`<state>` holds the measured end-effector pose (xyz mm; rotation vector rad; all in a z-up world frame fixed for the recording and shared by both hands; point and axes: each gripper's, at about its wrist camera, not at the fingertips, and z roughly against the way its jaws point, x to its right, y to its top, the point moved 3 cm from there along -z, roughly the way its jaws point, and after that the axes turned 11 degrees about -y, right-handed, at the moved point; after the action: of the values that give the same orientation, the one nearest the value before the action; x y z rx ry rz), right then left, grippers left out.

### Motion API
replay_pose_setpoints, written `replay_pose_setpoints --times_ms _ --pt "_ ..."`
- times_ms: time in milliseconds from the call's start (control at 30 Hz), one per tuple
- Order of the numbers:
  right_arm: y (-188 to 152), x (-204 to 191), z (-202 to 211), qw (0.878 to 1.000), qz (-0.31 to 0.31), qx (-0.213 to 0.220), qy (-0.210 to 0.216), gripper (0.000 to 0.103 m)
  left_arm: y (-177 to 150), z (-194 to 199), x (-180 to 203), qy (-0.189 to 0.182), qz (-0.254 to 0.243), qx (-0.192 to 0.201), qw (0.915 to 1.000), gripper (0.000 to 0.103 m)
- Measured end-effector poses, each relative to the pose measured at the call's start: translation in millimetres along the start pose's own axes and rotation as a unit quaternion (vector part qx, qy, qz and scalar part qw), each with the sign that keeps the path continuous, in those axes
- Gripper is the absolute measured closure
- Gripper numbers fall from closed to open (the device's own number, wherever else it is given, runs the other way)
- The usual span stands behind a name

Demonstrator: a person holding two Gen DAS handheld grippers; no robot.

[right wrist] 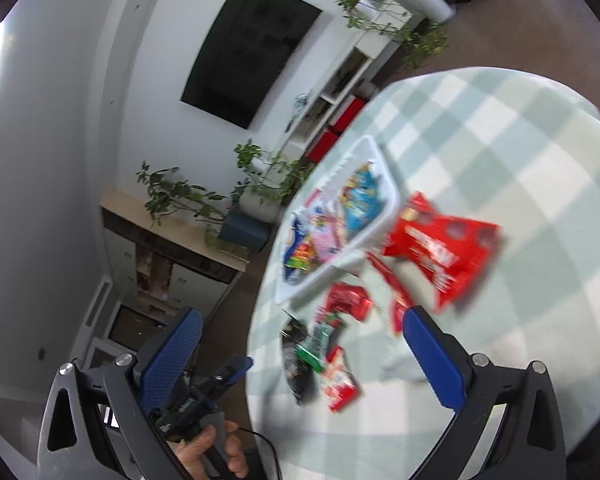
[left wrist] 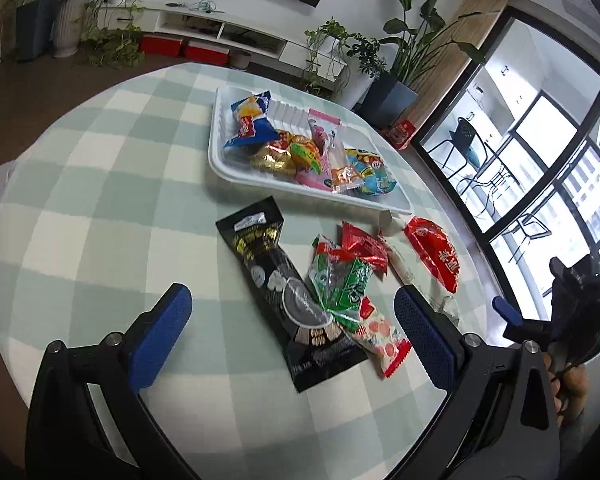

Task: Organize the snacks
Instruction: 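Withdraw both tools from the tray back over the remaining snacks, then lower the left tool onto the black packet and grasp it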

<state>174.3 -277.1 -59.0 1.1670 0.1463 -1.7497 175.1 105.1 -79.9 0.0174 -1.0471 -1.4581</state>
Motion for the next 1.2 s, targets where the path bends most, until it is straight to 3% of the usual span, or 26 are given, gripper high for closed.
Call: replay_pose_setpoints --times_ms 167,367,900,1033,1200 --pt "-19 8 0 0.999 0.015 -0.014 -0.027 0.001 -22 -5 -3 0.008 0.017 -0.018 0.9997 0.0" --pt "-35 11 -5 0.999 0.034 -0.028 -0.029 0.002 -17 -17 0 0.024 0.014 -0.035 0.999 0.0" --pt "-42 14 -11 0.998 0.043 -0.032 -0.031 0.003 25 -71 -21 0.071 0.005 -0.075 0.9947 0.003" --pt "-42 15 -12 0.998 0.042 -0.033 -0.033 0.003 27 -75 -25 0.106 -0.028 -0.089 0.99 0.012" --pt "-45 15 -13 0.998 0.052 -0.03 -0.036 0.004 27 -85 -23 0.15 -0.076 -0.109 0.9798 0.014"
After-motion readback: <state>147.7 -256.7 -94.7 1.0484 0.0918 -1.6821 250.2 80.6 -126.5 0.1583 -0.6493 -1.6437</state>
